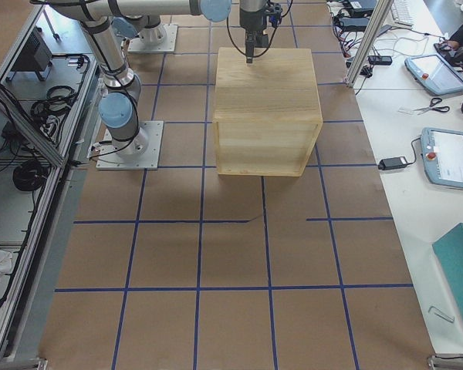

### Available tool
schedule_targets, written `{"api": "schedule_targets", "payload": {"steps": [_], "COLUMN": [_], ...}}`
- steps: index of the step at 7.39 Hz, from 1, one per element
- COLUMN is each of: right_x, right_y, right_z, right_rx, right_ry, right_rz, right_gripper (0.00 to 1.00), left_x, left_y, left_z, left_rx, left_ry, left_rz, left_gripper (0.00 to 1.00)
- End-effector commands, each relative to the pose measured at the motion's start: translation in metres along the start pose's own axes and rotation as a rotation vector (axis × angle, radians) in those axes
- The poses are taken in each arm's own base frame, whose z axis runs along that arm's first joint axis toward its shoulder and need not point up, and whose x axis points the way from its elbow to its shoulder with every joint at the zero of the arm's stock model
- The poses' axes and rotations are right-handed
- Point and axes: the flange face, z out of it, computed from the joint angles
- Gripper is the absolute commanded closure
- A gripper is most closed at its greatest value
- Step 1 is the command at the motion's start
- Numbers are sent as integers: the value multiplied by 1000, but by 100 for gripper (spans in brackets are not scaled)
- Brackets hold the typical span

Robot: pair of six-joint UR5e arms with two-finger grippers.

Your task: Open upper drawer

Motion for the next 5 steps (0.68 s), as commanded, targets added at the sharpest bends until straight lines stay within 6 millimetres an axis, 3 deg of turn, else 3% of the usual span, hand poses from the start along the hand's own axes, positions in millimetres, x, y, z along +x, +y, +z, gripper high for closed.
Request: {"api": "schedule_targets", "payload": {"steps": [1,5], "right_x": [0,0], "right_y": [0,0], "right_z": [0,0], "right_rx": [0,0], "right_ry": [-1,-1], "right_rz": [0,0], "right_gripper": [0,0], "left_x": [-3,-3], "left_y": [-2,-5], "left_z": [10,10], "left_rx": [-8,2], "left_ry": [-12,-21], "left_rz": [-5,15], "left_gripper": [0,0]}}
